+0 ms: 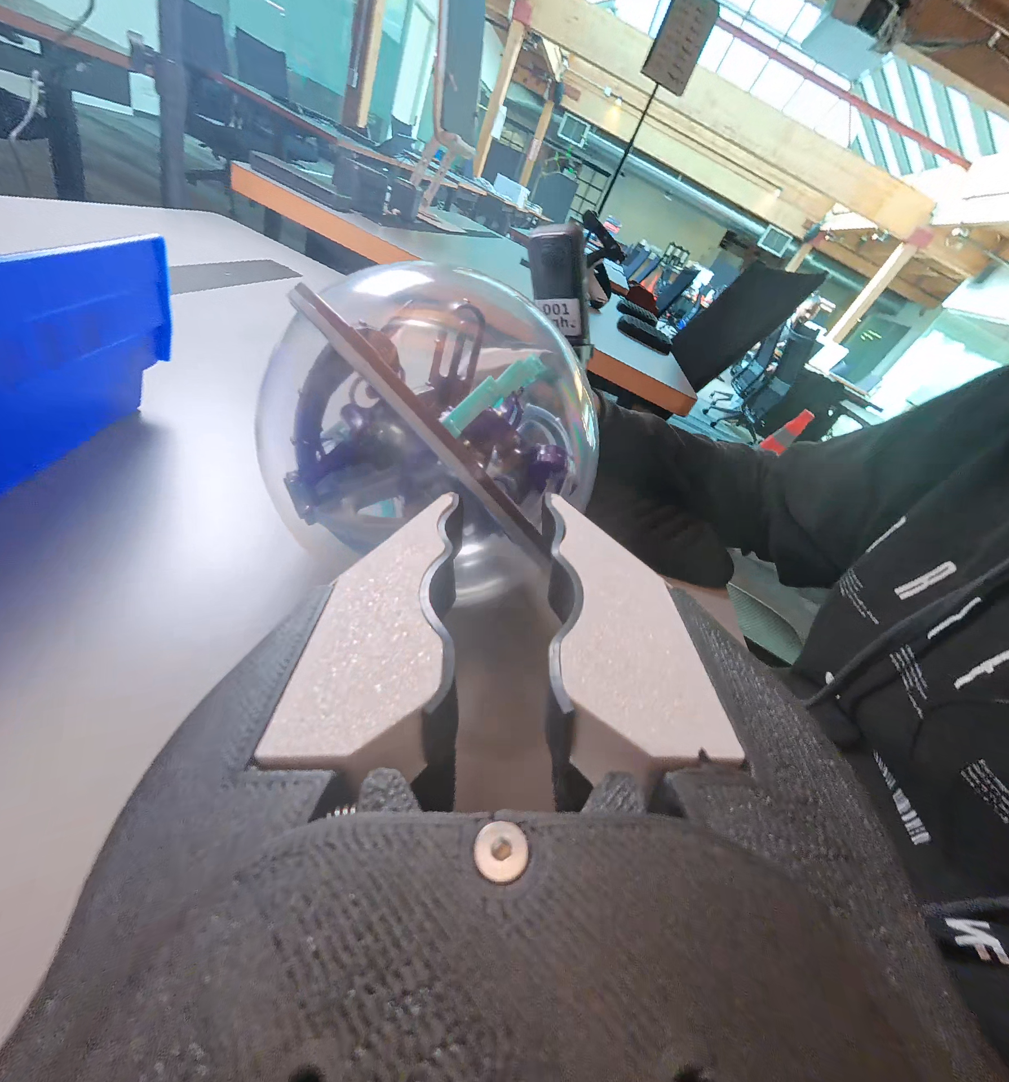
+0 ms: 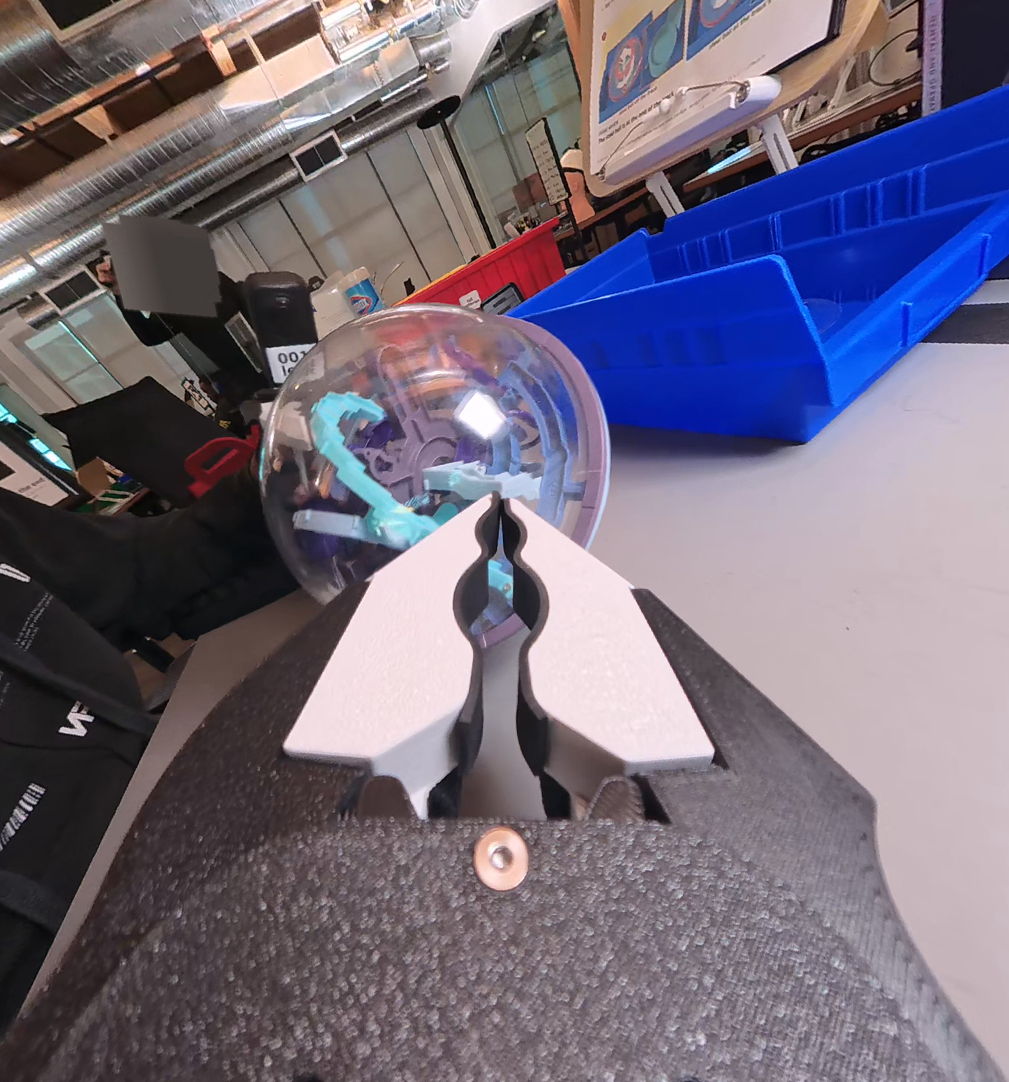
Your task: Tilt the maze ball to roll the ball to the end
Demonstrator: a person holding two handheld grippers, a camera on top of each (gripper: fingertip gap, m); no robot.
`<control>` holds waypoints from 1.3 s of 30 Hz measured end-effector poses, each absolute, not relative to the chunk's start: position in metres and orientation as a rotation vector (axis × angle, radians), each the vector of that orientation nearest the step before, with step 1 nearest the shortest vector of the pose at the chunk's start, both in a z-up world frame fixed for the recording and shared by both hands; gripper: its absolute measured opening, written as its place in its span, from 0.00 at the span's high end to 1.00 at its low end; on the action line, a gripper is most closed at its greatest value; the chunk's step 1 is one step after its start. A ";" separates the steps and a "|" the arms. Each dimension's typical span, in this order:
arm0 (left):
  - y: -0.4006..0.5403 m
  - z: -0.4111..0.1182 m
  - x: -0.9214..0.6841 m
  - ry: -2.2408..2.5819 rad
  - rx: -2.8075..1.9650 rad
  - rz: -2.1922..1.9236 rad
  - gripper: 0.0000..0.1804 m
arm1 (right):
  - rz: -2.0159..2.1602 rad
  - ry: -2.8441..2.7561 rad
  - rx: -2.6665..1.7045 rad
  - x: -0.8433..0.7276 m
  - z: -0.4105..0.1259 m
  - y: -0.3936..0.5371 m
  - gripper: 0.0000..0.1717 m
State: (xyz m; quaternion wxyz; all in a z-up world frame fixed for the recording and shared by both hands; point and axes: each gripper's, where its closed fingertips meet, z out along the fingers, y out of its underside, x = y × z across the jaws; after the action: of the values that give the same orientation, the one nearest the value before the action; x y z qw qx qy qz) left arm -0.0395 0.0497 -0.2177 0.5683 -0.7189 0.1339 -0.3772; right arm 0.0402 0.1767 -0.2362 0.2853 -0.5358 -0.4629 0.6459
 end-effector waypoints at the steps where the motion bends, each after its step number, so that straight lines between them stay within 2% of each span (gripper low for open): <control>1: 0.051 -0.218 -0.043 0.291 -1.692 -0.880 0.87 | 1.729 -1.250 -1.427 0.040 -0.236 0.175 1.00; 11: 0.063 -0.228 -0.059 0.081 -1.726 -0.940 0.87 | 1.665 -1.456 -1.349 0.037 -0.243 0.145 1.00; 16: 0.074 -0.239 -0.054 0.005 -1.749 -1.005 0.89 | 1.500 -1.653 -1.316 0.031 -0.259 0.125 0.98; 19: 0.079 -0.239 -0.062 -0.020 -1.726 -0.983 0.85 | 1.448 -1.634 -1.273 0.031 -0.256 0.126 0.95; 21: 0.088 -0.227 -0.082 -0.072 -1.655 -0.931 0.75 | 1.418 -1.490 -1.314 0.028 -0.249 0.149 0.88; 24: 0.117 -0.215 -0.122 -0.136 -1.635 -0.794 0.44 | 1.453 -1.289 -1.511 0.021 -0.247 0.191 0.63; 26: 0.139 -0.218 -0.133 -0.154 -1.667 -0.846 0.34 | 1.618 -1.284 -1.620 0.009 -0.248 0.192 0.50; 29: 0.151 -0.219 -0.108 -0.103 -1.644 -1.160 0.39 | 1.795 -1.366 -1.637 -0.009 -0.245 0.175 0.46; 31: 0.147 -0.221 -0.107 -0.130 -1.611 -1.144 0.37 | 1.745 -1.408 -1.582 -0.015 -0.243 0.176 0.50; 33: 0.127 -0.230 -0.102 -0.087 -1.687 -1.174 0.40 | 1.702 -1.372 -1.543 -0.014 -0.235 0.187 0.48; 34: 0.115 -0.234 -0.101 -0.065 -1.704 -1.185 0.43 | 1.683 -1.333 -1.558 -0.011 -0.232 0.194 0.50; 37: 0.103 -0.233 -0.119 -0.129 -1.663 -1.181 0.44 | 1.653 -1.391 -1.639 0.005 -0.247 0.189 0.58; 39: 0.104 -0.229 -0.118 -0.117 -1.648 -1.214 0.52 | 1.710 -1.477 -1.664 0.009 -0.259 0.167 0.62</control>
State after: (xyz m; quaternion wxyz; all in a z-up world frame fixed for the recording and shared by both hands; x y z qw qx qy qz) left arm -0.1176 0.1042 -0.2288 0.5189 -0.6871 -0.0486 -0.5063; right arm 0.0092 0.1672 -0.2593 0.1667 -0.5847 -0.5190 0.6008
